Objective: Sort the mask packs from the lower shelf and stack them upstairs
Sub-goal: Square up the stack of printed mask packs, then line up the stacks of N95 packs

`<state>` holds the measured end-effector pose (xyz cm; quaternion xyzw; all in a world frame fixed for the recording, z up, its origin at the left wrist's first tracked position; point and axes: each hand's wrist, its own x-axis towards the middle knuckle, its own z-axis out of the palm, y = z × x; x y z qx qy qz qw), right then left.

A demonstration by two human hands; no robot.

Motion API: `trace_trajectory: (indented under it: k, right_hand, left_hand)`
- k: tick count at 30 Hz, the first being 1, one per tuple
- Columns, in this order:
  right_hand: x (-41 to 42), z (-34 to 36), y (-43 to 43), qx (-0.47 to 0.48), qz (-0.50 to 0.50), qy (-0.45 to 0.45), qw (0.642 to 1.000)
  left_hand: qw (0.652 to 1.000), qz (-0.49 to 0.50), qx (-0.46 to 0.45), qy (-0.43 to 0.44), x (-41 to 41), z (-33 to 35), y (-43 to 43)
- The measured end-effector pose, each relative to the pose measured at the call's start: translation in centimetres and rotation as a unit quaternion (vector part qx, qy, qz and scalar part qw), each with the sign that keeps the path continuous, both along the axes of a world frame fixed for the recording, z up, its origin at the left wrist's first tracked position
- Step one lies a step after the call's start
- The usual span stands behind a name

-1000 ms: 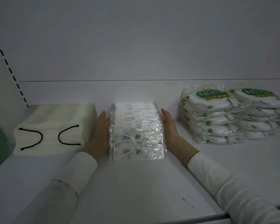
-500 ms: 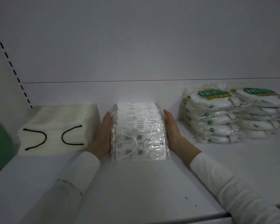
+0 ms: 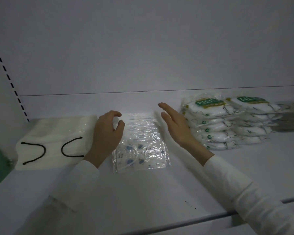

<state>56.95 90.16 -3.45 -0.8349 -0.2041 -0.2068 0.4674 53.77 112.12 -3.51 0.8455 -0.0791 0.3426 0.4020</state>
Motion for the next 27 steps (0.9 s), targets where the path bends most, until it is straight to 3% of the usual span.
trace_trajectory:
  k: [3, 19, 27]
  right_hand:
    - [-0.7, 1.5, -0.9, -0.043, -0.011, -0.055, 0.998]
    - [-3.4, 6.0, -16.4, -0.077, -0.102, -0.111, 0.986]
    - [-2.3, 7.5, -26.7, -0.065, -0.086, -0.065, 0.992]
  left_hand:
    - [1.0, -0.026, 0.005, -0.01, -0.3, 1.4, -0.8]
    - [0.992, -0.107, 0.064, 0.023, 0.0, 4.5, -14.6]
    - [0.995, -0.066, 0.068, 0.011, 0.7, 6.2, -24.9]
